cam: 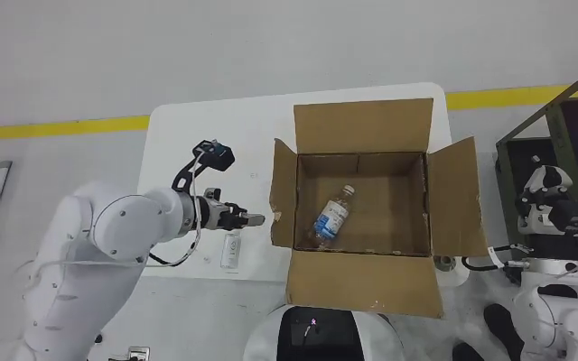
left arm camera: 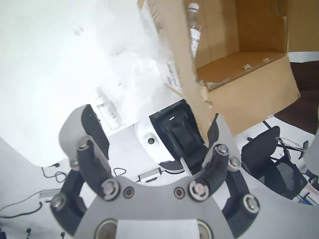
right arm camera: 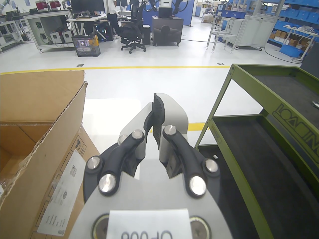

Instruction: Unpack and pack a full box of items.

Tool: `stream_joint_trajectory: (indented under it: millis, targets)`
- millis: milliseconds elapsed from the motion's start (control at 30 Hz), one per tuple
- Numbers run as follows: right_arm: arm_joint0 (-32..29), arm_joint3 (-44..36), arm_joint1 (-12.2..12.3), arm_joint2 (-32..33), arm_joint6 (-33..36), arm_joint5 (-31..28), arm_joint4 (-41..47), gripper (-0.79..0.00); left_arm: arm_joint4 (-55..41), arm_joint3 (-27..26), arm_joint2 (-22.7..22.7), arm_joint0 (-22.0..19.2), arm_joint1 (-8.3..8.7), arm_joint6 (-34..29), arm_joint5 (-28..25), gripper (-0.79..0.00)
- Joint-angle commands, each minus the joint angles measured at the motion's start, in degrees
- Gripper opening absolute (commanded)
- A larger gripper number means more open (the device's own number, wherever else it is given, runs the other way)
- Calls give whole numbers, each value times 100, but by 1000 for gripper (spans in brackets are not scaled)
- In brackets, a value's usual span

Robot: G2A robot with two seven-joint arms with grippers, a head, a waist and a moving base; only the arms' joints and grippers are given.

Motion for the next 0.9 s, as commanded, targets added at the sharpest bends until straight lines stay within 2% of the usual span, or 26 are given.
stream_joint_trajectory:
  millis: [0, 500, 600, 733, 867]
  targets:
    - [0, 0, 0, 0, 0, 0, 0, -785, -29, -1, -12, 23, 26, 0, 37, 0]
    - [0, 0, 0, 0, 0, 0, 0, -785, -29, -1, -12, 23, 26, 0, 37, 0]
    - [0, 0, 0, 0, 0, 0, 0, -785, -51, 13, 45, 216, 36, 184, -102, 0]
    - [0, 0, 0, 0, 0, 0, 0, -785, 250, -9, -110, 476, 107, 0, -68, 0]
    - [0, 0, 0, 0, 0, 0, 0, -785, 737, -14, -202, 1004, 239, 0, -163, 0]
